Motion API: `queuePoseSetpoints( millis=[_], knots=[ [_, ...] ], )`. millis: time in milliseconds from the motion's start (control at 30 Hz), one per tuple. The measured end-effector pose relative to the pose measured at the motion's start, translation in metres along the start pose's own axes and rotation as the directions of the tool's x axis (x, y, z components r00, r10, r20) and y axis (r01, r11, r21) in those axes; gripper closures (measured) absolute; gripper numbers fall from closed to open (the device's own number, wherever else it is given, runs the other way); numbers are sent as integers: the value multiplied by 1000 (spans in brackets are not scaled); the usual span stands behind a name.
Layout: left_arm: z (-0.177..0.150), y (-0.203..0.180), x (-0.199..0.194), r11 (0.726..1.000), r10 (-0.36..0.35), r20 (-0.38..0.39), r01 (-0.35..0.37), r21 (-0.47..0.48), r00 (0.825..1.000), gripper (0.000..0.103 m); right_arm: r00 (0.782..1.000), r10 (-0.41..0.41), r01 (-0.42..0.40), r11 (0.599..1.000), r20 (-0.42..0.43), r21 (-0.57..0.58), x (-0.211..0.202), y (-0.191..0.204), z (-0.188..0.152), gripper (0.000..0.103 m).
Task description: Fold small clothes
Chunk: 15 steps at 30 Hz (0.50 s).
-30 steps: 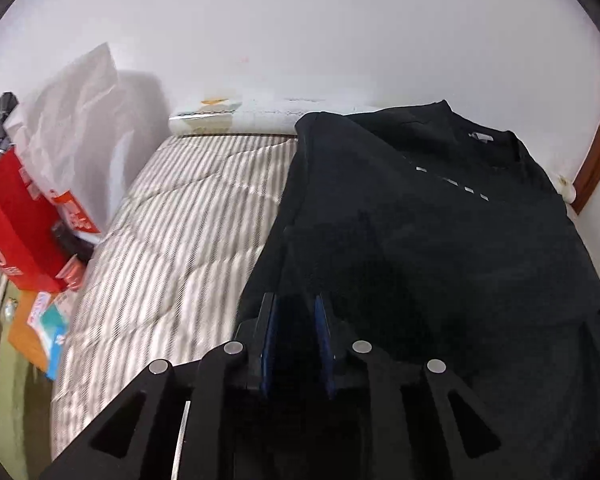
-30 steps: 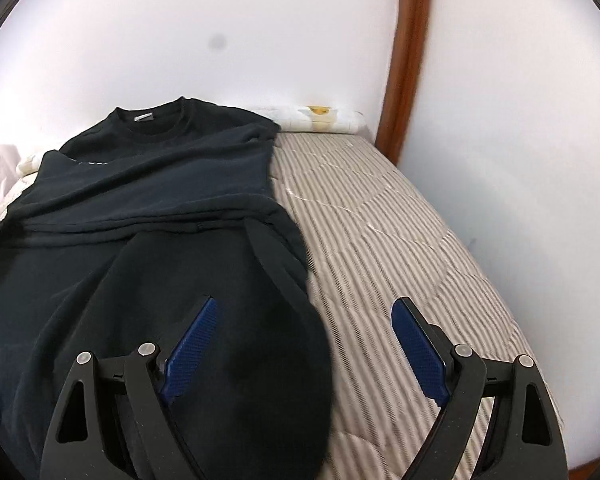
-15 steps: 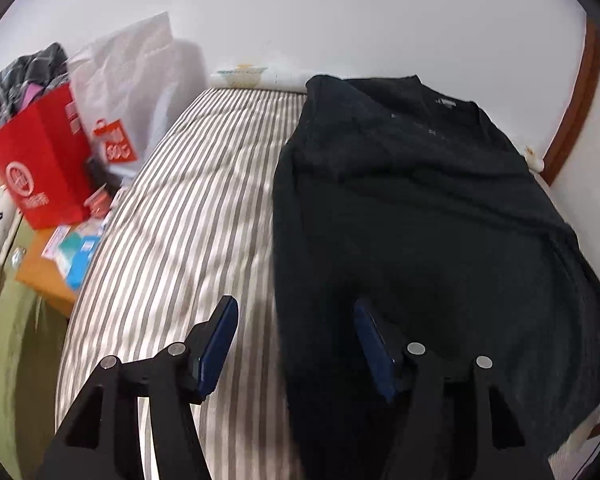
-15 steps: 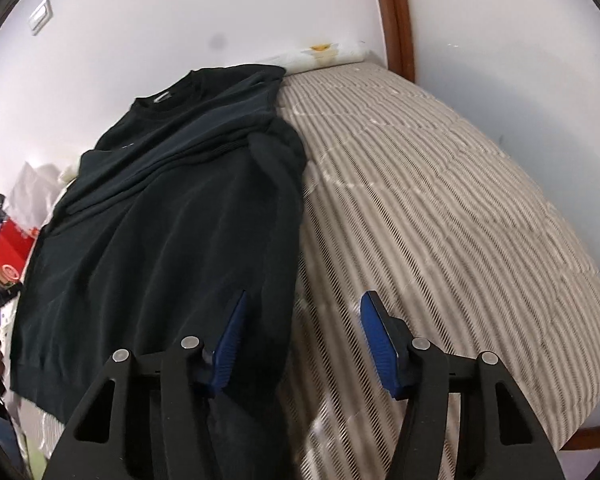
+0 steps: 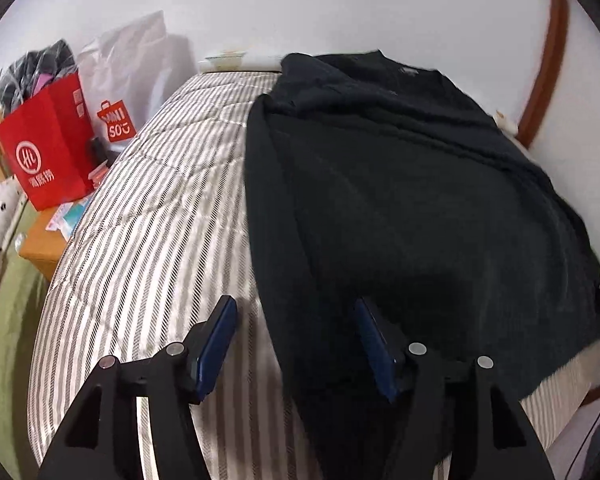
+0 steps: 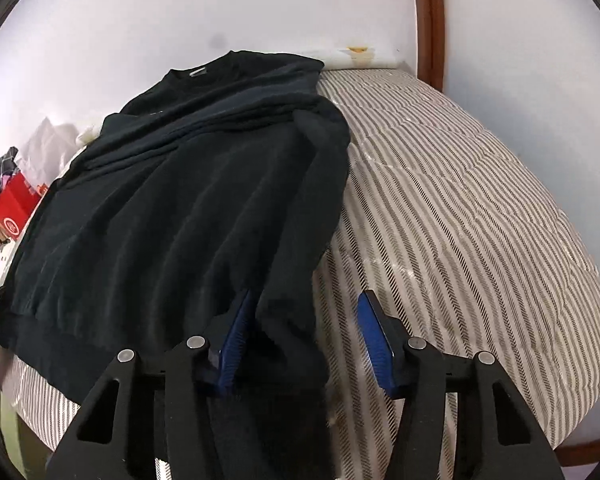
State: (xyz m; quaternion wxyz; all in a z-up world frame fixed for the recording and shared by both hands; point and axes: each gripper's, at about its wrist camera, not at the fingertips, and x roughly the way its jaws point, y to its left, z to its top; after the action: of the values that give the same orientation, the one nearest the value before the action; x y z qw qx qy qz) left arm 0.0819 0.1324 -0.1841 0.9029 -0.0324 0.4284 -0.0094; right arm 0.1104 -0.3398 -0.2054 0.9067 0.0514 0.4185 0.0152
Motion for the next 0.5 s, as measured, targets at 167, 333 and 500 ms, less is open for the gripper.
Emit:
queuePoseSetpoints(
  millis=[167, 333, 500],
  knots=[
    [6, -2, 3, 998, 25, 26, -23, -51, 999, 86, 1000, 8, -7, 998, 20, -66, 5, 18, 3, 90],
    [4, 12, -5, 994, -42, 25, 44, -97, 999, 96, 996, -53, 60, 994, 76, -95, -16, 13, 1, 96],
    [-12, 20, -20, 991, -86, 26, 88, -97, 996, 98, 995, -19, 28, 995, 96, -98, -39, -2, -10, 97]
  ],
)
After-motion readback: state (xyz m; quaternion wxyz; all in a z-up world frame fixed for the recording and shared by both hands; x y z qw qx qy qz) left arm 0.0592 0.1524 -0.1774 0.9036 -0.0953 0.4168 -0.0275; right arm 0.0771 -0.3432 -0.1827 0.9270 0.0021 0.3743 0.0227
